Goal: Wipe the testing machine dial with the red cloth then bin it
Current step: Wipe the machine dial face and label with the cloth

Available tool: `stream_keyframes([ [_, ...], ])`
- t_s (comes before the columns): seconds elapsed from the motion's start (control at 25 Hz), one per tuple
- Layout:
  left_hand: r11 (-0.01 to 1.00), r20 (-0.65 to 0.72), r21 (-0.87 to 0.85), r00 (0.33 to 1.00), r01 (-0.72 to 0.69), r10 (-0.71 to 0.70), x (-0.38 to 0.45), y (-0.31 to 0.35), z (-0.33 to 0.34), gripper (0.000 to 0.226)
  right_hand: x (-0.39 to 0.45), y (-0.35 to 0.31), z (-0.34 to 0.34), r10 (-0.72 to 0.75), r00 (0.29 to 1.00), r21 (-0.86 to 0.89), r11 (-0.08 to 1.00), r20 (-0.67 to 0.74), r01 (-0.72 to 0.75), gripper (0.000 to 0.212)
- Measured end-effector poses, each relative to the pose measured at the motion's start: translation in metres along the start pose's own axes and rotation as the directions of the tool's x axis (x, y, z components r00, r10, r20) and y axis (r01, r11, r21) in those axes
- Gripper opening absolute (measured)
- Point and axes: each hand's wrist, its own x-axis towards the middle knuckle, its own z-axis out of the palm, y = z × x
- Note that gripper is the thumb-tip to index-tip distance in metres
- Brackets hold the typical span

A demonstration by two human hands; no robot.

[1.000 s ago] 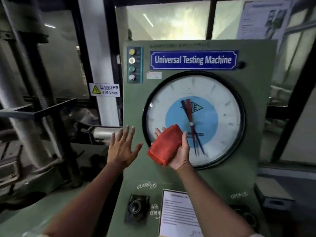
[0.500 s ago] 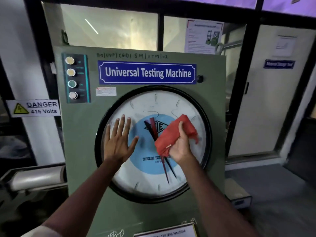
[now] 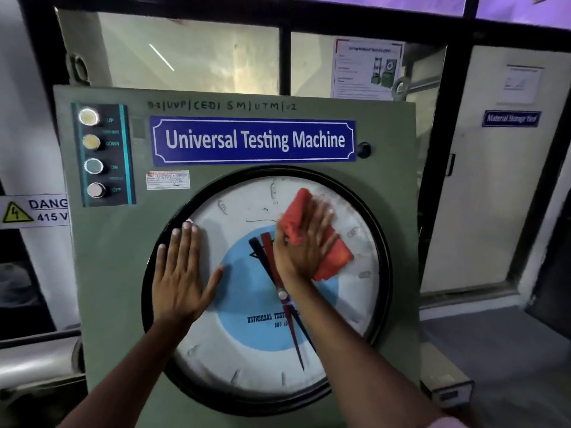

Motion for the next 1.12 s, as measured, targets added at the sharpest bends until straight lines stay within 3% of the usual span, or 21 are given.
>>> stream_keyframes([
  [0.08, 1.0, -0.018, 0.011, 1.0, -0.006, 0.006, -0.002, 0.001, 0.002, 0.095, -0.018, 0.022, 0.002, -0.322, 0.946, -0.131, 0.937, 0.048, 0.325, 0.081],
  [0.16, 1.0, -0.023, 0.027, 1.0, -0.01, 0.01, -0.003, 0.0, 0.001, 0.095, -0.033, 0.073, -0.011, -0.468, 0.876, -0.217, 0.849, 0.118, 0.482, 0.074],
  [0.2, 1.0, -0.028, 0.03, 1.0, -0.008, 0.009, -0.003, 0.001, 0.001, 0.095, -0.033, 0.098, -0.021, -0.45, 0.886, -0.22, 0.858, 0.112, 0.464, 0.072],
  [0.28, 0.999, -0.023, 0.035, 1.0, -0.004, 0.005, -0.003, 0.001, 0.0, 0.095, -0.019, 0.114, -0.031, -0.278, 0.958, -0.215, 0.934, 0.071, 0.287, 0.077],
  [0.36, 0.999, -0.021, 0.036, 1.0, -0.017, 0.018, -0.003, 0.0, -0.001, 0.095, 0.003, 0.083, -0.027, -0.052, 0.999, -0.127, 0.991, -0.007, 0.051, 0.083],
  [0.4, 0.999, -0.022, 0.038, 1.0, -0.021, 0.022, -0.003, -0.001, -0.001, 0.095, 0.013, 0.057, -0.022, -0.004, 0.999, -0.064, 0.998, -0.036, 0.002, 0.083],
  [0.44, 0.999, -0.022, 0.042, 0.999, -0.026, 0.027, -0.002, -0.003, -0.001, 0.094, 0.018, 0.034, -0.016, -0.029, 0.998, -0.036, 0.999, -0.048, 0.027, 0.083],
  [0.52, 0.998, -0.038, 0.05, 0.999, -0.028, 0.03, -0.004, -0.002, 0.001, 0.094, 0.008, 0.014, -0.003, -0.238, 0.971, -0.084, 0.968, -0.022, 0.235, 0.081],
  [0.64, 0.997, -0.063, 0.062, 0.997, -0.036, 0.039, -0.001, 0.0, 0.002, 0.095, -0.012, 0.047, -0.006, -0.584, 0.801, -0.164, 0.784, 0.128, 0.598, 0.076],
  [0.72, 0.991, -0.053, 0.078, 0.993, -0.105, 0.109, 0.011, 0.0, 0.0, 0.096, -0.001, 0.083, -0.02, -0.699, 0.678, -0.234, 0.637, 0.227, 0.734, 0.081],
  [0.76, 0.984, -0.041, 0.099, 0.988, -0.145, 0.15, 0.019, -0.003, -0.003, 0.096, 0.008, 0.094, -0.027, -0.702, 0.668, -0.269, 0.612, 0.246, 0.743, 0.084],
  [0.8, 0.976, -0.031, 0.119, 0.982, -0.183, 0.188, 0.027, -0.005, -0.006, 0.096, 0.017, 0.098, -0.032, -0.666, 0.709, -0.293, 0.647, 0.232, 0.704, 0.086],
  [0.88, 0.965, -0.029, 0.144, 0.974, -0.219, 0.226, 0.034, -0.006, -0.008, 0.096, 0.033, 0.079, -0.033, -0.499, 0.857, -0.272, 0.813, 0.128, 0.514, 0.087],
  [0.96, 0.965, -0.044, 0.152, 0.974, -0.213, 0.222, 0.035, -0.006, -0.006, 0.097, 0.038, 0.034, -0.021, -0.387, 0.92, -0.196, 0.898, 0.067, 0.393, 0.087],
  [1.04, 0.968, -0.068, 0.146, 0.975, -0.202, 0.214, 0.033, -0.007, -0.003, 0.098, 0.027, 0.002, -0.007, -0.485, 0.872, -0.152, 0.858, 0.073, 0.49, 0.089],
  [1.12, 0.973, -0.083, 0.137, 0.977, -0.187, 0.199, 0.032, -0.007, -0.002, 0.1, 0.01, 0.003, 0.001, -0.63, 0.764, -0.166, 0.746, 0.137, 0.645, 0.09],
])
